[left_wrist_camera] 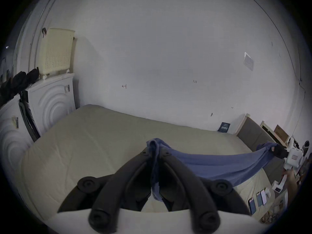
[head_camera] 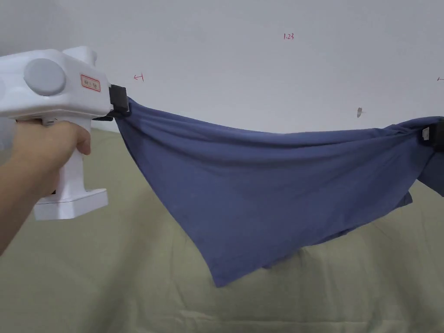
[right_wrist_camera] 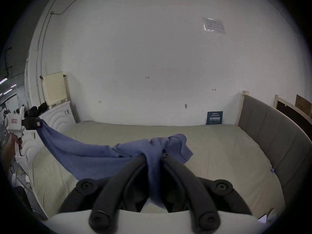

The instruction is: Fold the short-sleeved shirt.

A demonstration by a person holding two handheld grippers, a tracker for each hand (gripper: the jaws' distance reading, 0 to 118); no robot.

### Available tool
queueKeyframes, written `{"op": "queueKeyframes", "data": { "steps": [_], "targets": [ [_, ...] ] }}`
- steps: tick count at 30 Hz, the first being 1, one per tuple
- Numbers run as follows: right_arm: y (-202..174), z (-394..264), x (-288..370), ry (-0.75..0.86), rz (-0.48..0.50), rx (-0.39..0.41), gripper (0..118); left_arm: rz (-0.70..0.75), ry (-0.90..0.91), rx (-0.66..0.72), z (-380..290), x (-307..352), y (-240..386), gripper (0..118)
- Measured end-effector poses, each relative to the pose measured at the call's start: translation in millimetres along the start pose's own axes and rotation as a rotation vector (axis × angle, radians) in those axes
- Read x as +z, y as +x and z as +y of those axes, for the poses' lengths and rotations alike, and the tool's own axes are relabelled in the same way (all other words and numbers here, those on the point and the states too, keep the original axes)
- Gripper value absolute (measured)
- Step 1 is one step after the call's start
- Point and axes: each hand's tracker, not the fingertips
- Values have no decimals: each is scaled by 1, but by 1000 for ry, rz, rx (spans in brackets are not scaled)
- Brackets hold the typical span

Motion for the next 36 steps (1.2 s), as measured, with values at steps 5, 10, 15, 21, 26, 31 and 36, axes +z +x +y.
{"op": "queueKeyframes", "data": {
  "steps": [5,10,15,21,26,31,36],
  "targets": [
    [3,-18,-14,-17,-1,-24,7,-16,-15,-2,-22,-7,0,7],
    [13,-52,-8,-62,9,-32,7,-18,-76,-2,-54,-6,-12,7],
    [28,-92,10,-92,26,-67,7,-37,-119,16,-92,5,-28,7],
    [25,-135,37,-155,23,-49,7,-44,-163,28,-141,25,-35,7],
    [22,-180,69,-229,29,-48,7,-54,-198,73,-190,54,-42,7],
    [23,-227,98,-307,39,-69,7,-50,-284,143,-242,82,-55,7],
    [13,-271,115,-397,16,-43,7,-9,-387,145,-299,97,-63,7]
  ]
}}
